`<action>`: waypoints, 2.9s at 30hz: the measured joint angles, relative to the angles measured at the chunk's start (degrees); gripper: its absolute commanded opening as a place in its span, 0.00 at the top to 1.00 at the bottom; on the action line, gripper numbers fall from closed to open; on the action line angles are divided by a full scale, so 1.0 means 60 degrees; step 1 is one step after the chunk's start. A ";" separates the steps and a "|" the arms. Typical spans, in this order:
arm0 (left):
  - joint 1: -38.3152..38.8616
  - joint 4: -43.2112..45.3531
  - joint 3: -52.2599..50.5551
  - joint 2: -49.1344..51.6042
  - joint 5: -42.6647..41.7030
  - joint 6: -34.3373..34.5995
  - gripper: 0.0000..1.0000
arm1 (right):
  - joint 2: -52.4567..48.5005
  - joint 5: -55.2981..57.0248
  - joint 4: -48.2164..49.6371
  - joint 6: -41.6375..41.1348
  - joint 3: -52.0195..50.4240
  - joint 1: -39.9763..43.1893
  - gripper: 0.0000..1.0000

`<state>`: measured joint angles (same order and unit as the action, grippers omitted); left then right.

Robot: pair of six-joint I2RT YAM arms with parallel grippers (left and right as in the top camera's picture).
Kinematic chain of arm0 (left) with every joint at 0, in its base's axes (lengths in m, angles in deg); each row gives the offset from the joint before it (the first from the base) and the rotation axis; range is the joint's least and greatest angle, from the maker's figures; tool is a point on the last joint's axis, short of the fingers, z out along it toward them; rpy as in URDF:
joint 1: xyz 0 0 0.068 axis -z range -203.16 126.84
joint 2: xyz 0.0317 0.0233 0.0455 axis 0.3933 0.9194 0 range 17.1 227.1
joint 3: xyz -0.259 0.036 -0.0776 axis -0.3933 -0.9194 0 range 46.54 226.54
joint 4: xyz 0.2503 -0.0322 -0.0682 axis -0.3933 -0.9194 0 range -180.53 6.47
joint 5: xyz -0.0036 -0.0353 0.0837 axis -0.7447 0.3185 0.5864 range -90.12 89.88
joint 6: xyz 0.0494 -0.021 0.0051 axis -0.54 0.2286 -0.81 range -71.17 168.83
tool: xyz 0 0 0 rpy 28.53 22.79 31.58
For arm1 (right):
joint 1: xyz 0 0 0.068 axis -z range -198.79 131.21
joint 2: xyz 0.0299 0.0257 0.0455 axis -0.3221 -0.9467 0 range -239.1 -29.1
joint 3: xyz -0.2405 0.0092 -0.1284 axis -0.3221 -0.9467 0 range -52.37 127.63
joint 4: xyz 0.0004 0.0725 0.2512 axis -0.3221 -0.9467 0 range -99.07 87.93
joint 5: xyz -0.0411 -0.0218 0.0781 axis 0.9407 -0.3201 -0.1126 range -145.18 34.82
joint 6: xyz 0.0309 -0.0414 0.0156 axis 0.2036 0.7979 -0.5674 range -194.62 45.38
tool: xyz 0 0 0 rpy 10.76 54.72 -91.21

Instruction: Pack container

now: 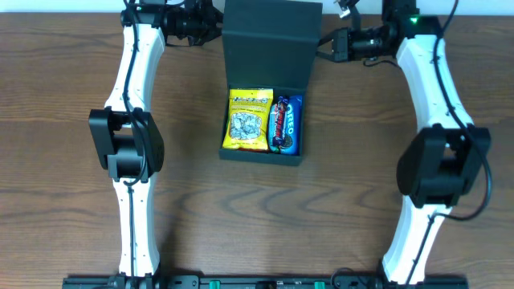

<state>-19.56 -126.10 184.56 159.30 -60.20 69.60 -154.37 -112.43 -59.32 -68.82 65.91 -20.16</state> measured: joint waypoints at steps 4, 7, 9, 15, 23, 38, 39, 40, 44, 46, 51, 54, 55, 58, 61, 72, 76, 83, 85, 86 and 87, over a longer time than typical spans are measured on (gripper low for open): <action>0.0000 -0.0885 0.0004 -0.0222 0.0091 -0.0943 0.94 | 0.0339 0.0703 -0.1362 0.0831 0.0036 -0.0288 0.99; 0.0000 -0.1701 0.0004 -0.0758 0.0433 -0.1741 0.94 | 0.0357 0.1297 -0.2248 0.1268 0.0040 -0.0608 0.99; 0.0000 -0.2167 0.0004 -0.1202 0.0765 -0.2200 0.94 | 0.0357 0.1741 -0.2568 0.1428 0.0040 -0.0801 0.99; 0.0000 -0.3643 0.0142 -0.2492 0.2433 -0.3184 0.94 | 0.0528 0.3541 -0.2382 0.0652 0.0040 -0.0929 0.99; -0.0011 -0.6175 0.0149 -0.3038 0.4197 -0.4390 0.94 | 0.2014 0.5996 -0.2841 -0.1253 0.0040 -0.0929 0.98; 0.0135 -0.7493 0.0015 -0.3697 0.5548 -0.4430 0.94 | 0.2983 0.8721 -0.5111 -0.1880 0.0040 -0.2171 0.98; 0.0259 -0.7519 0.0015 -0.4025 0.5628 -0.4430 0.94 | 0.3249 0.8823 -0.5136 -0.1872 -0.0062 -0.2186 0.98; 0.0390 -0.7559 0.0015 -0.4309 0.5686 -0.4430 0.94 | 0.3508 0.8903 -0.5122 -0.1872 -0.0226 -0.2200 0.98; 0.1395 -0.8171 0.0015 -0.5727 0.6339 -0.4390 0.94 | 0.5384 0.9256 -0.4641 -0.1869 -0.2218 -0.2324 0.98; 0.2127 -0.8218 0.0011 -0.6204 0.6623 -0.4207 0.94 | 0.6608 0.9275 -0.4248 -0.1869 -0.3694 -0.2473 0.98; 0.5158 -0.7777 -0.1308 -0.7209 0.8601 -0.2798 0.94 | 1.0510 0.8674 -0.3253 -0.1865 -0.7351 -0.2612 0.98; 0.6961 -0.7588 -0.2342 -0.7577 0.9916 -0.1738 0.94 | 1.2750 0.8306 -0.3421 -0.1865 -0.8550 -0.2608 0.99; 0.7603 -0.7570 -0.2761 -0.7737 1.0364 -0.1359 0.94 | 1.3442 0.8171 -0.3501 -0.1865 -0.8783 -0.2608 0.99; 0.8841 -0.7515 -0.3814 -0.8295 1.1249 -0.0339 0.94 | 1.4947 0.7945 -0.3931 -0.1865 -0.9286 -0.2608 0.99; 0.9267 -0.7380 -0.4575 -0.9023 1.1683 0.0331 0.94 | 1.5719 0.7661 -0.4135 -0.1800 -0.9406 -0.2608 0.99; 0.7927 -0.7005 -0.6838 -1.3111 1.2112 0.0175 0.94 | 1.6003 0.6517 -0.3920 -0.1730 -0.9508 -0.2608 0.99; 0.7388 -0.6459 -0.9096 -1.5110 1.1956 -0.0240 0.94 | 1.5999 0.6368 -0.3606 -0.1898 -0.9548 -0.2608 0.81; 0.7085 -0.5727 -1.1595 -1.7635 1.1475 -0.0674 0.02 | 1.5988 0.6269 -0.3359 -0.2754 -0.9548 -0.2608 0.01; 0.7085 -0.5694 -1.1843 -1.7788 1.1398 -0.0543 0.05 | 1.5988 0.6258 -0.3359 -0.3107 -0.9548 -0.2608 0.01; 0.7085 -0.5672 -1.1887 -1.7784 1.1377 -0.0466 0.05 | 1.5988 0.6258 -0.3359 -0.3184 -0.9548 -0.2608 0.01; 0.7085 -0.5654 -1.1927 -1.7781 1.1358 -0.0412 0.05 | 1.5988 0.6255 -0.3359 -0.3246 -0.9548 -0.2608 0.01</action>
<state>22.95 -160.02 113.00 52.61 7.95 67.13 -58.44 -74.90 -79.48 -88.29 8.62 -35.81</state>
